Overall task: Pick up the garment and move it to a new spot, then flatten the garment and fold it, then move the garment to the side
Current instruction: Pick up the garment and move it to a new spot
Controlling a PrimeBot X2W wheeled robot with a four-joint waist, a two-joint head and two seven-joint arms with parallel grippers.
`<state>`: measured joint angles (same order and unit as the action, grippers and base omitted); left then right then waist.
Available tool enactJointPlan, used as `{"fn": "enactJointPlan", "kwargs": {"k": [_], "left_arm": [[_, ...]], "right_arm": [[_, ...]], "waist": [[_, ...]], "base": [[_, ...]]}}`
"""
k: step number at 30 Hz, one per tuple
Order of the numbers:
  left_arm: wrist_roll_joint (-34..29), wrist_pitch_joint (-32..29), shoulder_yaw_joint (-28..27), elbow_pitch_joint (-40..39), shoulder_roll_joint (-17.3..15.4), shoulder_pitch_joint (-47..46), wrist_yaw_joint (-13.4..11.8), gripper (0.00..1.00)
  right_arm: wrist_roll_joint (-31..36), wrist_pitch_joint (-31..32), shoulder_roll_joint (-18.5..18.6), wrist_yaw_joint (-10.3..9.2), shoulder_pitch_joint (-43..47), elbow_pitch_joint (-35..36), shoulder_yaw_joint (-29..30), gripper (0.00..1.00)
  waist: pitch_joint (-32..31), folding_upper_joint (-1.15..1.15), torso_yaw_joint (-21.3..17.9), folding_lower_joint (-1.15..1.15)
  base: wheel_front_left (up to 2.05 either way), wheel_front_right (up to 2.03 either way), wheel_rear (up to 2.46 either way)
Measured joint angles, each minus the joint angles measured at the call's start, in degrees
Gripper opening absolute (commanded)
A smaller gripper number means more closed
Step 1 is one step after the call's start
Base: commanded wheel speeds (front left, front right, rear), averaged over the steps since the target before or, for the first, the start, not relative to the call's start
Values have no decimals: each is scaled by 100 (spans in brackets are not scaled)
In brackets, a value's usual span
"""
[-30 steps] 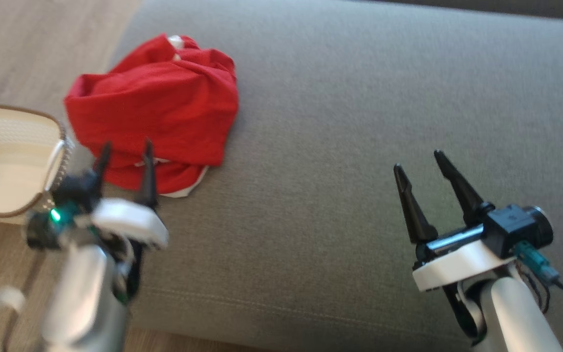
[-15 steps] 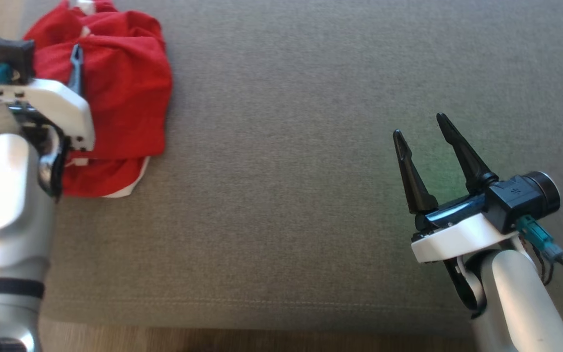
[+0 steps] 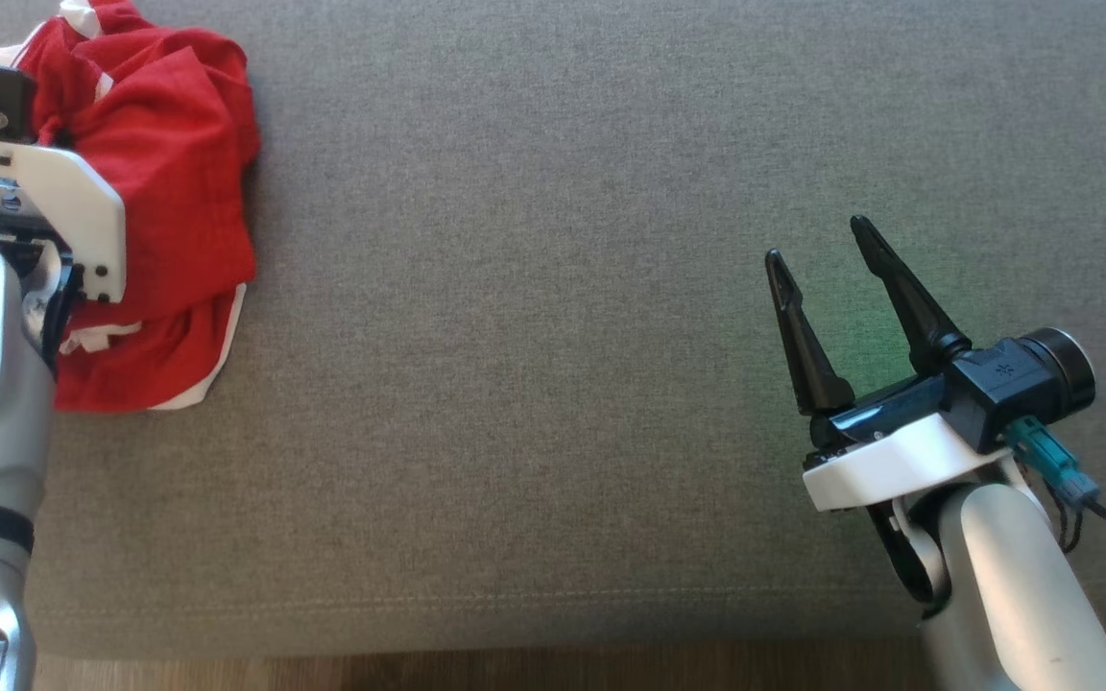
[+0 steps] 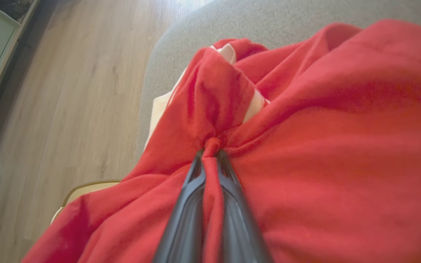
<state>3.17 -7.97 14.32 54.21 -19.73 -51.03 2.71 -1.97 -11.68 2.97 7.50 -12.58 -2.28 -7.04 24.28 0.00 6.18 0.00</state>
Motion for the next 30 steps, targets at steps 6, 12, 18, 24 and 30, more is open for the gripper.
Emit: {"fn": "enactJointPlan", "kwargs": {"k": [6,12,18,24,30], "left_arm": [[-12,705,36,-42,64,1,-218,0],[210,1605,-102,-436,226,7,-428,0],[442,2153,-374,-1280,290,37,-586,0],[573,2227,-398,-2490,402,191,-580,0],[714,2239,-268,-3310,560,464,-465,0]], "right_arm": [[25,-44,0,0,2,-75,44,100],[38,-53,0,0,43,-171,-15,100],[-24,-99,0,0,124,-235,-31,100],[-116,-103,0,0,266,-347,-79,100],[-203,-171,0,0,266,-385,-69,100]], "waist": [[-167,0,57,0],[-491,0,183,0],[-841,0,331,0],[-1140,0,382,0],[-1325,0,256,0]], "base": [[0,0,0],[0,0,0],[0,0,0],[0,0,0],[0,0,0]]}}
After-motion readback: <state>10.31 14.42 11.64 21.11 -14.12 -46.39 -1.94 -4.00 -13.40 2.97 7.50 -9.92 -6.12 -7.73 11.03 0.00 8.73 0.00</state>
